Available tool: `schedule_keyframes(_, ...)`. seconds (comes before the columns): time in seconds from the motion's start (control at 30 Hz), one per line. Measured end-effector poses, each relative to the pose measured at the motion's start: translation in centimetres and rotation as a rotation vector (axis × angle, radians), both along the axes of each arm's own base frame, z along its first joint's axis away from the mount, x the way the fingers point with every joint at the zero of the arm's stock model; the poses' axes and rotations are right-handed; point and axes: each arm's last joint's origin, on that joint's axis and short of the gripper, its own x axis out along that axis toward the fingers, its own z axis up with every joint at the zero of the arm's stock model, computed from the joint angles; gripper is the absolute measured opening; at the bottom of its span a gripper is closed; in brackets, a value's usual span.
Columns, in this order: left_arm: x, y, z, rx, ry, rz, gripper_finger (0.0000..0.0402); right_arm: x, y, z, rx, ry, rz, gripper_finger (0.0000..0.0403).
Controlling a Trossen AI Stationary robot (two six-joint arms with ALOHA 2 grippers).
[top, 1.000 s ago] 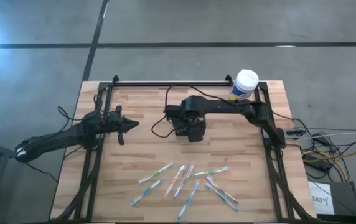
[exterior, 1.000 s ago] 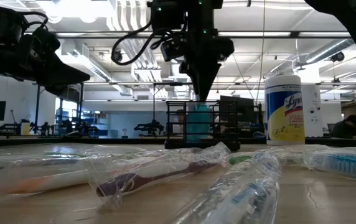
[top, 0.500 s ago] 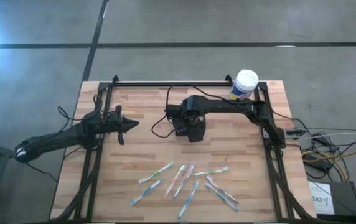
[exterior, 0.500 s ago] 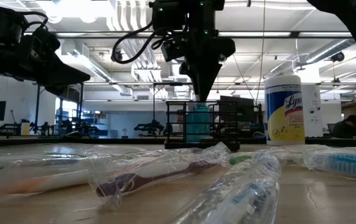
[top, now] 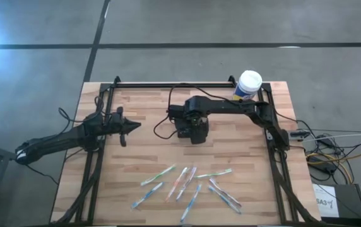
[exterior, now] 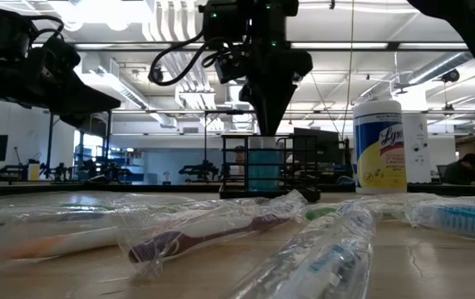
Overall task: Pick & Place toothbrushing station
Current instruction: Put the blue mouthwash bottle into the black wire organizer, then put the left green toothbrush into the black wire organizer
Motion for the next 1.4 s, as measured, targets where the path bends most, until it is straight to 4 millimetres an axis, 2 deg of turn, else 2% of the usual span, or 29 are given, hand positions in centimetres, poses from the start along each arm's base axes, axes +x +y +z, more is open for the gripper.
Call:
schedule_keyframes(0.23,0.0,0.1,0.0,0.003,0.000,0.028,0.0007,-0.1,-0.2,1.6,-0.016,-0.014,-0.015,0.0173)
schedule_keyframes(0.47,0.0,0.1,1.0,0.022,-0.025,0.028,0.0007,-2.7,0.1,6.8,-0.027,-0.051,-0.084,0.0178)
schedule_keyframes(0.57,0.0,0.1,1.7,0.029,-0.044,0.027,0.0007,-4.5,0.3,9.9,-0.052,-0.140,-0.109,0.0174)
schedule_keyframes(0.77,-0.1,0.1,2.9,0.031,-0.080,0.025,0.0007,-9.6,1.2,16.5,-0.069,-0.400,-0.139,0.0165)
schedule_keyframes(0.9,-0.1,0.0,3.5,0.027,-0.094,0.025,0.0007,-13.2,2.1,20.5,-0.079,-0.728,-0.129,0.0157)
schedule_keyframes(0.97,-0.2,0.0,3.8,0.012,-0.086,0.027,0.0007,-15.0,2.8,21.8,-0.075,-0.887,-0.116,0.0153)
schedule_keyframes(1.03,-0.2,0.0,3.7,-0.008,-0.056,0.028,0.0007,-16.6,3.5,21.9,-0.068,-1.013,-0.097,0.0149)
schedule_keyframes(1.13,-0.3,0.0,3.4,-0.024,-0.024,0.029,0.0007,-18.6,4.5,20.6,-0.042,-1.164,-0.069,0.0138)
schedule_keyframes(1.3,-0.3,0.0,3.4,-0.083,-0.036,0.039,0.0007,-21.9,5.2,15.7,-0.042,-1.284,0.015,0.0109)
schedule_keyframes(1.4,-0.3,-0.1,3.2,-0.098,-0.011,0.036,0.0007,-23.7,5.1,12.3,-0.029,-1.396,-0.005,0.0085)
